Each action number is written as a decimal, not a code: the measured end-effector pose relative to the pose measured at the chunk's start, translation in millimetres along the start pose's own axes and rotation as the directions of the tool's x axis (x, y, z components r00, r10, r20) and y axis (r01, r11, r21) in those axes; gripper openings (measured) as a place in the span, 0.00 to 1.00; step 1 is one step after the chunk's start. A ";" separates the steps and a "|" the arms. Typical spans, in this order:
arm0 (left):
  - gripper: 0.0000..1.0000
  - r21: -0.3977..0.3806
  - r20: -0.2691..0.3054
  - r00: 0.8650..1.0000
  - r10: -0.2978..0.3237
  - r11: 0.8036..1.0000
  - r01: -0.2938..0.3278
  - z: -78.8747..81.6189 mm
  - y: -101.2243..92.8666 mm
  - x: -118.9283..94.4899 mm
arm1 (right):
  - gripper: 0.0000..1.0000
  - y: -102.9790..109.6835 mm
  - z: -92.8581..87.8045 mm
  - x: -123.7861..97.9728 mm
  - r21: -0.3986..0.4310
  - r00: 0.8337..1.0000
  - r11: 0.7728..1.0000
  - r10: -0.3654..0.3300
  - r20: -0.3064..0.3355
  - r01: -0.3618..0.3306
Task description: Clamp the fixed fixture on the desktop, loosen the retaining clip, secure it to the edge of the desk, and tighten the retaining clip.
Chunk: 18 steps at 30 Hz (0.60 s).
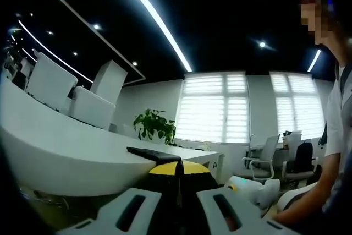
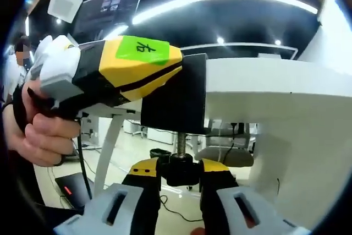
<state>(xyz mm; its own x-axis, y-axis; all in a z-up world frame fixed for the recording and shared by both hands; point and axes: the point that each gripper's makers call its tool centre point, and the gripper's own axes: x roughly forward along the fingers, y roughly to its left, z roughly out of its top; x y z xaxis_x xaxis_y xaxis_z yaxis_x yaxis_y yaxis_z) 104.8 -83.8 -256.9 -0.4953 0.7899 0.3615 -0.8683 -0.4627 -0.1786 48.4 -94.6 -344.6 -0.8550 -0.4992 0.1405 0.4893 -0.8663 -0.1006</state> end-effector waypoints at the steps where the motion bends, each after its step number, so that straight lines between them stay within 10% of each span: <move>1: 0.02 0.002 0.000 1.000 -0.001 1.000 0.001 0.1 0.5 -0.3 | 0.26 0.6 0.1 0.4 -0.003 1.000 1.000 0.015 0.002 -0.015; 7: 0.02 0.005 0.000 1.000 -0.003 1.000 0.003 0.3 1.5 0.0 | 0.26 8.2 0.2 2.2 -0.014 0.984 0.984 0.175 0.018 -0.175; 18: 0.02 0.002 0.007 1.000 -0.006 1.000 0.006 1.3 4.6 -1.0 | 0.26 20.0 -2.2 3.2 -0.012 0.892 0.892 0.452 -0.012 -0.452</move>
<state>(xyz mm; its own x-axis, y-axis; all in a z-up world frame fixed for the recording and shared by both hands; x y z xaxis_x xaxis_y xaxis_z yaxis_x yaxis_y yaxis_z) 101.4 -87.2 -256.9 -0.4900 0.7897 0.3691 -0.8711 -0.4589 -0.1747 55.1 -113.5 -348.4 -0.5437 -0.8366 0.0677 0.8208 -0.5468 -0.1650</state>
